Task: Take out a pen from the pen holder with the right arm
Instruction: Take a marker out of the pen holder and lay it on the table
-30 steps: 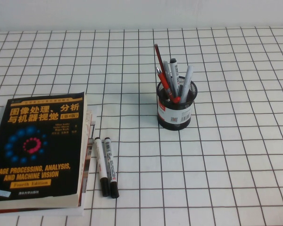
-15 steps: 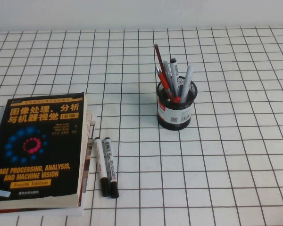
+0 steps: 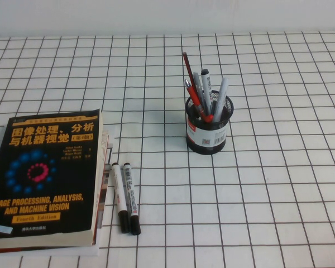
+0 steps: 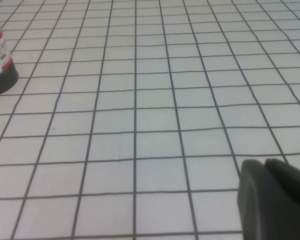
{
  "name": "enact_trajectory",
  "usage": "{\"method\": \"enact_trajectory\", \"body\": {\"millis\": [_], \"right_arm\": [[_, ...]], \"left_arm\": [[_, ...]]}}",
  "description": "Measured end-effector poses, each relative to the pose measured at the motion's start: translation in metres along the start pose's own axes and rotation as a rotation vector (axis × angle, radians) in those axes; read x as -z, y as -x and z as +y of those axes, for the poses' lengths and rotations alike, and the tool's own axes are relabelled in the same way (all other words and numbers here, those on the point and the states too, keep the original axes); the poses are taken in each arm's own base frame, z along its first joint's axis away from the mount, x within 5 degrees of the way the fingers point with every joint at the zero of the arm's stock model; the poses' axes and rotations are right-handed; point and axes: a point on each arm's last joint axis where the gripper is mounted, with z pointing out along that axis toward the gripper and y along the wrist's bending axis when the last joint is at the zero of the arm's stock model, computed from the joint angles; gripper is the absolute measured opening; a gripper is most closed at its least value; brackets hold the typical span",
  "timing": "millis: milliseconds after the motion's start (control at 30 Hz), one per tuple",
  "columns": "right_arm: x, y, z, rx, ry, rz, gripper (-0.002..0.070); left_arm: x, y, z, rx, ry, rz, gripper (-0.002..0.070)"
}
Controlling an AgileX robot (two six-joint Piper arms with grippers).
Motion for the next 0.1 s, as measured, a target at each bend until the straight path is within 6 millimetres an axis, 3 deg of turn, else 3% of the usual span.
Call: {"method": "enact_trajectory", "body": {"millis": [100], "right_arm": [[0.0, 0.0, 0.0, 0.0, 0.0, 0.0, -0.0015]], "left_arm": [[0.0, 0.0, 0.0, 0.0, 0.0, 0.0, -0.0004]]}}
